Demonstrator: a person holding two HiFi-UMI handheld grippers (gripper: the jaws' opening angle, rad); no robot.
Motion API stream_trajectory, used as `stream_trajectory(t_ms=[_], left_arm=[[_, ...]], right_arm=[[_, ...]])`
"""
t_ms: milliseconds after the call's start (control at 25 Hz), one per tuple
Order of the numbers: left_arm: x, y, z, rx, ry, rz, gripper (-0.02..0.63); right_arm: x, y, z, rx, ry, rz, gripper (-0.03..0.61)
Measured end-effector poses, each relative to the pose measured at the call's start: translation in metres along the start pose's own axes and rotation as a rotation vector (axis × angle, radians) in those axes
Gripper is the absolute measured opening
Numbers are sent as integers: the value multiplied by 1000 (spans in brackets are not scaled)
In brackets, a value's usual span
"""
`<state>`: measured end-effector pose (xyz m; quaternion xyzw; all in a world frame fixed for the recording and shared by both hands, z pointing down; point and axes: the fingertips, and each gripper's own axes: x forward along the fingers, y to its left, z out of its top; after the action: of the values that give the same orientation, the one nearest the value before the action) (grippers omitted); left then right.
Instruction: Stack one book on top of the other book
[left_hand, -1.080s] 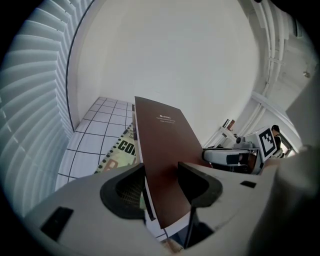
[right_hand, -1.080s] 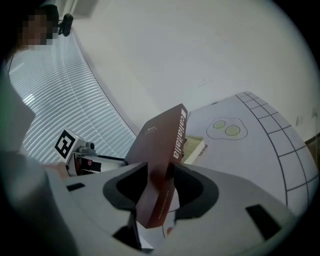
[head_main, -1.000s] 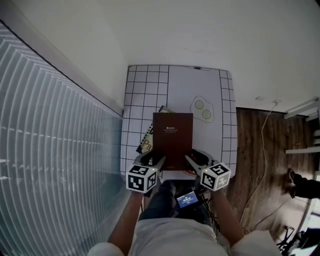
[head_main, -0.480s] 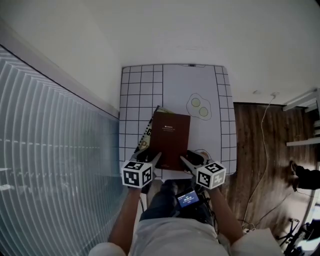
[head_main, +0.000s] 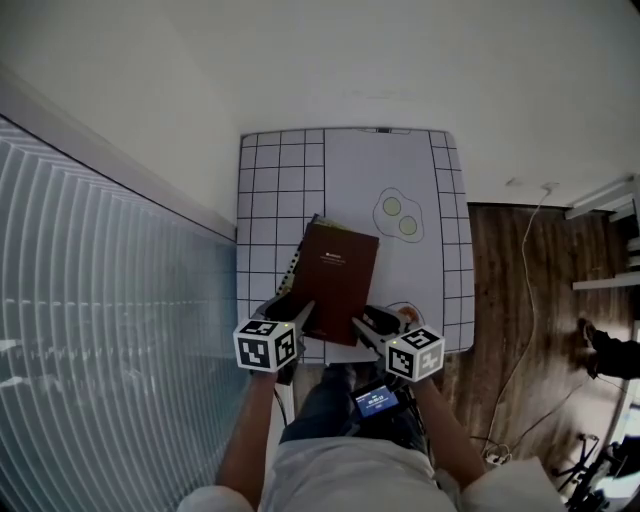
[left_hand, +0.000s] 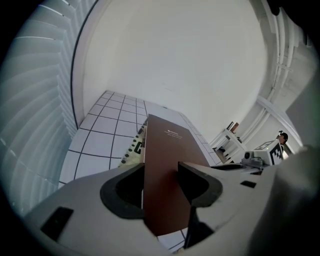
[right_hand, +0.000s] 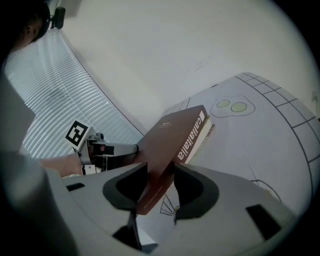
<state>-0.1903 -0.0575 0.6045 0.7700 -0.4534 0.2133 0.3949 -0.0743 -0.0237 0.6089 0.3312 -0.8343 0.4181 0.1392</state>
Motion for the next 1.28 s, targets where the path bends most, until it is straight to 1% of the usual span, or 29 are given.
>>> stream_trajectory(t_ms=[280, 640, 840, 1000, 1120, 1200, 1280], left_arm=[[2, 13, 13, 7, -21, 30, 201], [5, 20, 21, 15, -29, 40, 202], [6, 20, 25, 58, -29, 55, 206], [4, 21, 30, 85, -31, 68, 210], [2, 28, 34, 125, -42, 133, 233], [2, 30, 34, 170, -45, 190, 249], [4, 30, 33, 232, -36, 235, 252]], right_arm=[[10, 7, -4, -9, 24, 19, 156], [16, 7, 1, -27, 48, 20, 153], [18, 9, 0, -90, 90, -4, 155], [20, 13, 0, -100, 99, -11, 155], [22, 17, -2, -130, 115, -10, 155], [24, 20, -8, -174, 143, -24, 155], [25, 21, -11, -196, 147, -50, 158]])
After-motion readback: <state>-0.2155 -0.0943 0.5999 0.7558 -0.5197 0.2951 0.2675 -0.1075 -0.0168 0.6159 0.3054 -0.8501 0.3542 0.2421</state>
